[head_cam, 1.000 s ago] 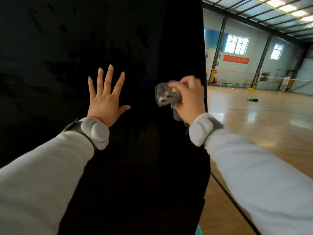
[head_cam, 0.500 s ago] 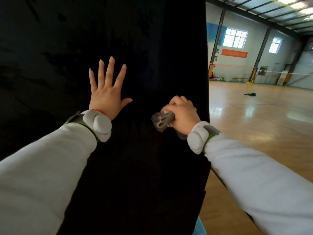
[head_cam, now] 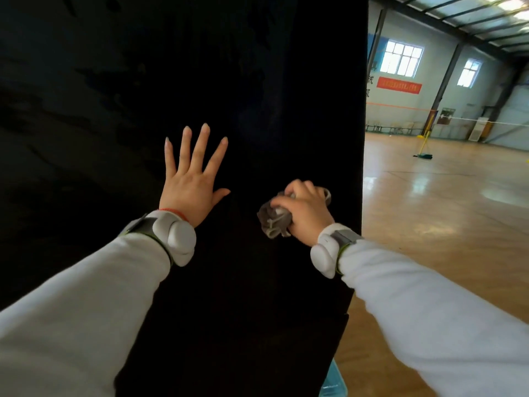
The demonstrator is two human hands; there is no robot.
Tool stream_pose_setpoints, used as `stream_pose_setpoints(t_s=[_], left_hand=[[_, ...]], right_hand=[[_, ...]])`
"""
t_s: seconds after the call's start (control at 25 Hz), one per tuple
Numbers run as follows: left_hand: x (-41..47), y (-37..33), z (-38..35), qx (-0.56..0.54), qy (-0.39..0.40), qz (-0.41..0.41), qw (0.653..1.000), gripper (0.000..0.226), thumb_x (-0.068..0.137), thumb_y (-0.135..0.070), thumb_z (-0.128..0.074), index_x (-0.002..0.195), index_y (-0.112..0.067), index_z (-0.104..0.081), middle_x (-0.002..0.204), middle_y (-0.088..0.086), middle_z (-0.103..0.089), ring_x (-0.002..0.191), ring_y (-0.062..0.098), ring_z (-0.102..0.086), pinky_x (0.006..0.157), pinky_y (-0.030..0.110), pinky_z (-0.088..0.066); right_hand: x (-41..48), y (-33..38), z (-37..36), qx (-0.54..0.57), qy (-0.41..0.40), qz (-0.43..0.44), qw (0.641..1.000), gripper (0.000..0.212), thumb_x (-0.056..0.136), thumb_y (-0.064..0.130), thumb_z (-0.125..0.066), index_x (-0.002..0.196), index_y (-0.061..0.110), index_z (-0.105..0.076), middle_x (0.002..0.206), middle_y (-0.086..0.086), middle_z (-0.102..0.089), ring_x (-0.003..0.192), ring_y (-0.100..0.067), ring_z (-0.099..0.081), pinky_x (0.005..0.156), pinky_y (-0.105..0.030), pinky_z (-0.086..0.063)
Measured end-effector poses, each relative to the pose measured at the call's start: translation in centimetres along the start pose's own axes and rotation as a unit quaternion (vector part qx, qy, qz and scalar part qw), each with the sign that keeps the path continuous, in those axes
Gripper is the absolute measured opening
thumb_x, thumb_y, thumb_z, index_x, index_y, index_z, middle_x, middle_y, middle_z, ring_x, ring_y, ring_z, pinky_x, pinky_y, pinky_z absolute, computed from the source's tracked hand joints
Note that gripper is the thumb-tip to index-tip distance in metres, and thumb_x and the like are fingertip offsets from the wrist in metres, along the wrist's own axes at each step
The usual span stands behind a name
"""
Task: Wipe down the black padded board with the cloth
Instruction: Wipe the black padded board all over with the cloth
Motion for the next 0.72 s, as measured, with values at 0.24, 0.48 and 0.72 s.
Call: stream_pose_setpoints(t_s=[0.24, 0.48, 0.72], left_hand=[[0.2, 0.1, -0.1, -0.009, 0.011, -0.004, 1.0, 0.097, 0.081, -0.042, -0.066, 0.149, -0.022, -0.001, 0.156, 0.014, 0.007, 0.14, 0.033, 0.015, 0.109, 0.052, 0.017], [-0.1, 0.2, -0.5, -0.008, 0.015, -0.037, 0.999, 0.097, 0.083, -0.044, -0.061, 0.146, -0.024, 0.011, 0.156, 0.013, 0.013, 0.138, 0.031, 0.022, 0.106, 0.048, 0.025], [-0.2, 0.1, -0.7, -0.018, -0.001, -0.047, 0.999, 0.097, 0.084, -0.045, -0.06, 0.146, -0.024, 0.011, 0.155, 0.014, 0.011, 0.14, 0.035, 0.016, 0.106, 0.049, 0.024]], right_hand=[[3.9, -1.1, 7.9, 0.017, -0.149, -0.079, 0.986, 0.039, 0.066, 0.005, -0.067, 0.103, 0.018, -0.069, 0.103, -0.011, -0.053, 0.095, -0.03, -0.044, 0.083, -0.037, -0.031], [0.0, -0.7, 1.1, 0.024, -0.086, -0.116, 0.989, 0.038, 0.069, 0.007, -0.073, 0.104, 0.021, -0.068, 0.107, -0.009, -0.052, 0.1, -0.024, -0.036, 0.082, -0.026, -0.017], [-2.5, -0.6, 0.1, 0.014, 0.005, -0.123, 0.992, 0.032, 0.073, 0.013, -0.065, 0.103, 0.02, -0.068, 0.107, -0.008, -0.053, 0.101, -0.028, -0.044, 0.085, -0.037, -0.027]])
Point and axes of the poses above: each hand's wrist, its own x-axis towards the middle knuckle, its own z-axis out of the back of the hand, y = z × x, the point moved 8 cm from there along x, towards the middle knuckle
